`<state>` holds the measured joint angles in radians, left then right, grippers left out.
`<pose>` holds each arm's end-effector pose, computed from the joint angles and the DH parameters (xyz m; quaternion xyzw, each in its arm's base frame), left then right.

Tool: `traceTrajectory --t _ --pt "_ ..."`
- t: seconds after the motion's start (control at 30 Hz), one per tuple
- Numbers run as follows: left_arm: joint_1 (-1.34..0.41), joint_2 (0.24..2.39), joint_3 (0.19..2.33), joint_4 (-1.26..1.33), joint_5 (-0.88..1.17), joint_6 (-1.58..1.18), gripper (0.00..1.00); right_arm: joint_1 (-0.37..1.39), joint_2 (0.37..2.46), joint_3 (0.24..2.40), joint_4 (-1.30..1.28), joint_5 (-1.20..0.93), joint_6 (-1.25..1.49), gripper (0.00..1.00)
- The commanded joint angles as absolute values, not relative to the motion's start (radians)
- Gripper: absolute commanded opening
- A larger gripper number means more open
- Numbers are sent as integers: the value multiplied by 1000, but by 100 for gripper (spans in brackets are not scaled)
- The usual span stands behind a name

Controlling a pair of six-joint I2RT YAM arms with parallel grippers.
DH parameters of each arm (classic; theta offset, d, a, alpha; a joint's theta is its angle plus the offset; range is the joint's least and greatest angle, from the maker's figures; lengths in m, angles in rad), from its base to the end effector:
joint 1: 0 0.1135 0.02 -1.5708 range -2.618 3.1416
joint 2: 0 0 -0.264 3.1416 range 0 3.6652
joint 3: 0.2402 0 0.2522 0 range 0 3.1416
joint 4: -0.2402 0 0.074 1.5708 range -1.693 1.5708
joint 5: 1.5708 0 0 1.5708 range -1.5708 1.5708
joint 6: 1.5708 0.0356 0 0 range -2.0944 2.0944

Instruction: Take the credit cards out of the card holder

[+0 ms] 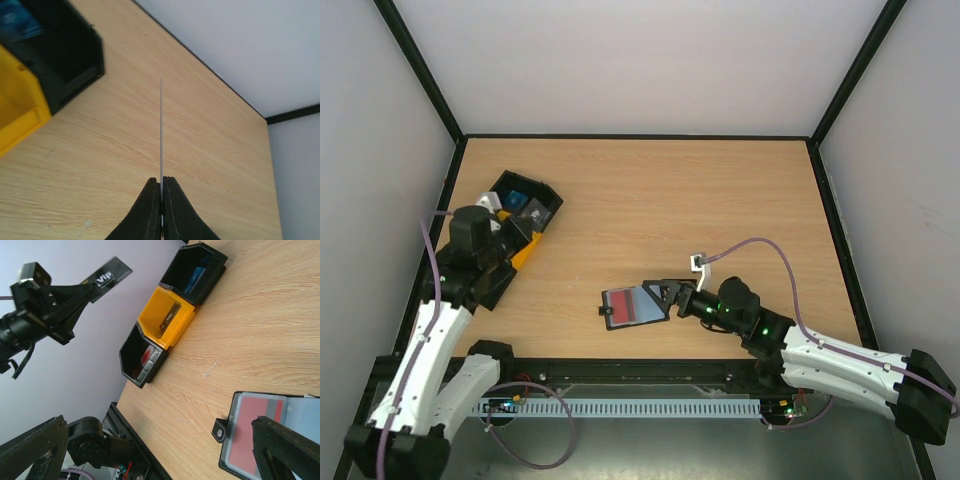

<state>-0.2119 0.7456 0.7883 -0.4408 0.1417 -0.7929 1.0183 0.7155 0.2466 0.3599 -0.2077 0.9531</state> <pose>0.1641 -0.0404 0.3207 -0.2005 0.8073 -0.3175 0.4553 0.0854 0.1524 0.2177 -0.0933 0.7379 0.5961 0.3023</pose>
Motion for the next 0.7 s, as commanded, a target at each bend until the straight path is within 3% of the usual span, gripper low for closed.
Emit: traceTrajectory --t 0.0,0.23,0.67 --pt "-22 804 798 -486 402 -702 3 1018 715 269 343 -190 929 98" --pt "250 900 785 -539 570 -607 3 1018 717 295 309 -190 901 98" --pt "452 1064 781 -474 480 -564 3 1017 704 345 242 -182 854 98"
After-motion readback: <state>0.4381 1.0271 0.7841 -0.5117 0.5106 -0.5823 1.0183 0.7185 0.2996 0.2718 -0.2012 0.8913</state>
